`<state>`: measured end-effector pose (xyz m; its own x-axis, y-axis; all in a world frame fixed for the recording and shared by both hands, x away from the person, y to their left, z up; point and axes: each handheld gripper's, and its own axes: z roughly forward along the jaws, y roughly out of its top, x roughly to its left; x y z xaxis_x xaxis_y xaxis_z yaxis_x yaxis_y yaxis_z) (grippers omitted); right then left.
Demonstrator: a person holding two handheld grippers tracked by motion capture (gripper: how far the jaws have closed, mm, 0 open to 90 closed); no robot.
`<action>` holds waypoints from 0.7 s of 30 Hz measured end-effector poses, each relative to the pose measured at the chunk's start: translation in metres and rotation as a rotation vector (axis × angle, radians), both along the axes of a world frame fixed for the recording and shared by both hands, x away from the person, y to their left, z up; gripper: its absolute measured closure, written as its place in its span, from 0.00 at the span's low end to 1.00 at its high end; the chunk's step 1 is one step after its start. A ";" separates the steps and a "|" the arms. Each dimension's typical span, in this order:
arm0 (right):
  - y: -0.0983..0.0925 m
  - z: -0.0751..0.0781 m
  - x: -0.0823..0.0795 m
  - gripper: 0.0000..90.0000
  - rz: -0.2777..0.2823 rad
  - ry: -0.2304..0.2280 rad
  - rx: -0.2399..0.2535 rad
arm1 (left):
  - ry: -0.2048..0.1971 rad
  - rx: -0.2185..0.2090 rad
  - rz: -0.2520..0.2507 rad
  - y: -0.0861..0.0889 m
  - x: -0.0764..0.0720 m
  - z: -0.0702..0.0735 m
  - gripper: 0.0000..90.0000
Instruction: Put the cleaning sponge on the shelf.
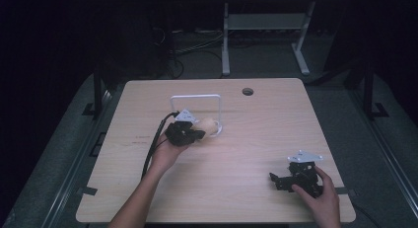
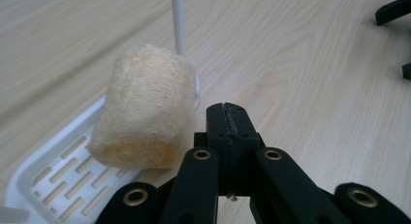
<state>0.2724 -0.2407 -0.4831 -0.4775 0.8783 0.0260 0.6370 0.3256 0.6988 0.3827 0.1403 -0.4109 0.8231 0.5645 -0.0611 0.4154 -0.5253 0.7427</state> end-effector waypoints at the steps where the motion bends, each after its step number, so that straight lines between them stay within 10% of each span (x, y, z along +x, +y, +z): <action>1: 0.000 0.000 0.000 0.01 0.000 0.000 0.000 | 0.003 0.008 -0.008 -0.001 0.000 -0.002 1.00; 21: 0.000 0.000 0.000 0.01 0.000 0.001 0.001 | 0.061 0.074 0.006 -0.009 0.007 -0.036 1.00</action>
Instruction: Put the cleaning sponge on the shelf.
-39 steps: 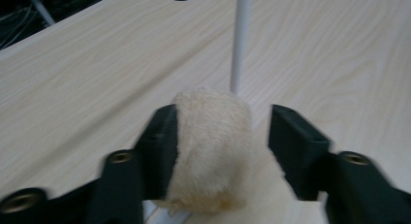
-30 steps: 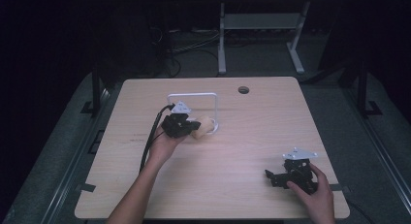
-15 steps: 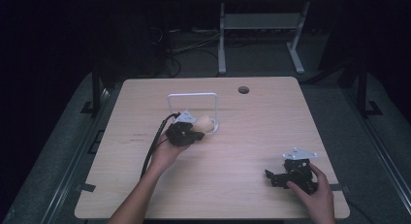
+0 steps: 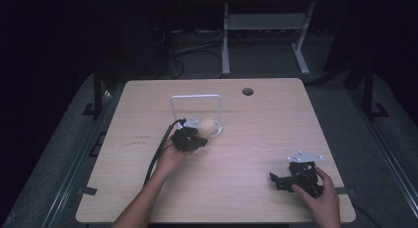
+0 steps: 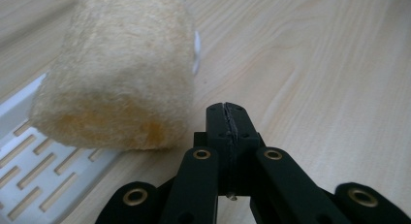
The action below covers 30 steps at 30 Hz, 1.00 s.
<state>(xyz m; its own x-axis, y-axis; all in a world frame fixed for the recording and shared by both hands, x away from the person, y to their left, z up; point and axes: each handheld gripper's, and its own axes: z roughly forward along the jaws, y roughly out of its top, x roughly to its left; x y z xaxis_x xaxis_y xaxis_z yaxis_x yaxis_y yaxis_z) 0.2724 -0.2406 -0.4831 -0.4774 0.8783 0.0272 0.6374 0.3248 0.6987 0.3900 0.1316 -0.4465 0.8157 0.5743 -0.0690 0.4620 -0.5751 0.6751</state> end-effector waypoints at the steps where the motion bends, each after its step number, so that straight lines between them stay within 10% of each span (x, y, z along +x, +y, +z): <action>1: 0.000 0.000 0.000 0.01 0.000 0.000 -0.001 | 0.002 -0.001 0.008 0.001 0.001 -0.001 1.00; 30: 0.000 0.000 0.000 0.01 0.000 -0.001 0.000 | -0.034 0.032 0.139 0.035 0.014 -0.002 0.98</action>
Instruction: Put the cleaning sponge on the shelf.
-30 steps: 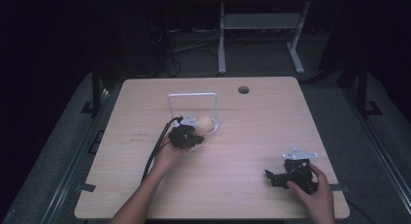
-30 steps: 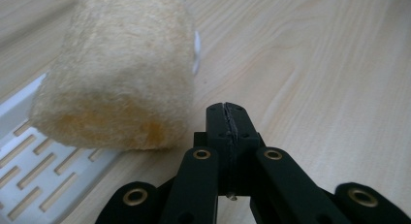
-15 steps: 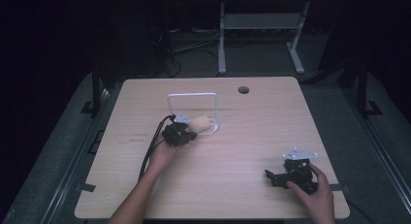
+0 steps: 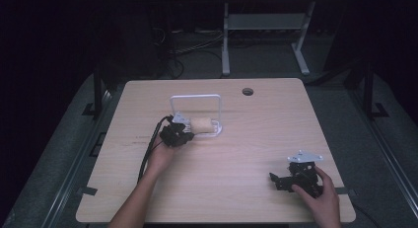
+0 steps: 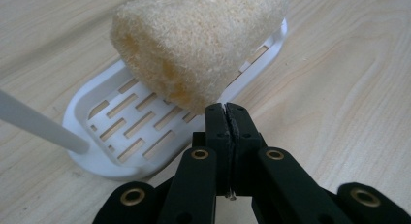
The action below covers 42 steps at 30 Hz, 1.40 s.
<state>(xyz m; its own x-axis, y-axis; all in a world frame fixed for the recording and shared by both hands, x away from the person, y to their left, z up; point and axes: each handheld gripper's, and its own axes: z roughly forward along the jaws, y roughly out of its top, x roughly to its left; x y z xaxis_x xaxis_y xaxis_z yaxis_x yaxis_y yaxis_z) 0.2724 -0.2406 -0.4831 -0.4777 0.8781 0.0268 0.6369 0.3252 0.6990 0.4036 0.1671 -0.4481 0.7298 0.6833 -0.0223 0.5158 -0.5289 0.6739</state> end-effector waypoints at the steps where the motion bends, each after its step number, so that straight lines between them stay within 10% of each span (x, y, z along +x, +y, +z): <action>1: 0.000 0.000 0.000 0.01 0.000 0.000 0.000 | -0.004 0.000 0.009 0.001 0.000 0.000 0.99; 29: 0.000 0.000 0.000 0.01 0.000 0.000 0.000 | -0.009 0.022 0.001 0.016 -0.023 0.012 0.96; 42: 0.000 0.000 0.000 0.01 0.000 0.000 0.000 | -0.026 0.013 0.012 0.033 -0.050 0.019 0.54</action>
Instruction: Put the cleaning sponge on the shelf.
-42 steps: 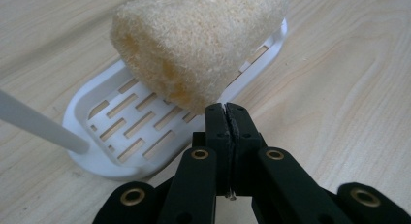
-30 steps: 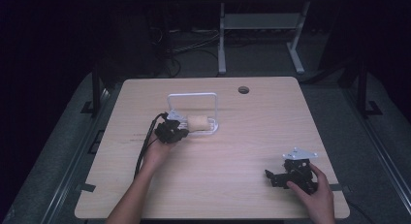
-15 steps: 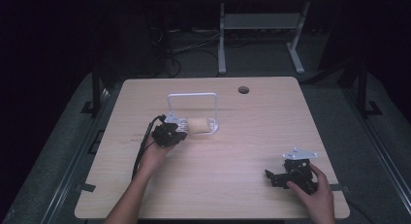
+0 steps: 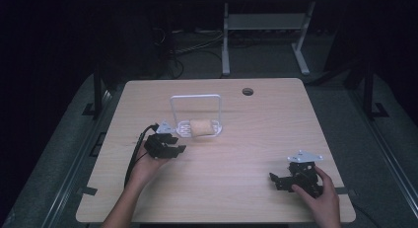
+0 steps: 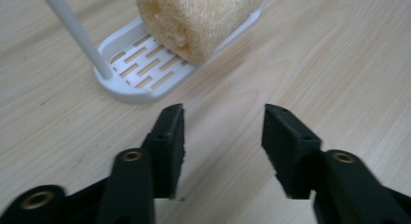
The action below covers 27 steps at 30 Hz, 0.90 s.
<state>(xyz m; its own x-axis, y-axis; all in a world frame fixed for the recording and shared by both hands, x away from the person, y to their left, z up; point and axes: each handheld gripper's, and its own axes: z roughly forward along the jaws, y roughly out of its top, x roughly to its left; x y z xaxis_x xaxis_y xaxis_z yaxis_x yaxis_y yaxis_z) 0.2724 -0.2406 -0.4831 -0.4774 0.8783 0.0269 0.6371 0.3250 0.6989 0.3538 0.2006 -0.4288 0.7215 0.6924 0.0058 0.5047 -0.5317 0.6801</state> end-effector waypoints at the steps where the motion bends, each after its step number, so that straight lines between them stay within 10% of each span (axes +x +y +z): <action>1: 0.000 0.000 0.000 0.01 0.000 0.000 0.000 | -0.002 0.001 0.003 0.002 -0.003 0.000 0.53; 27: 0.000 0.000 0.000 0.01 0.001 0.000 0.000 | -0.051 -0.007 0.085 0.050 -0.053 -0.010 0.19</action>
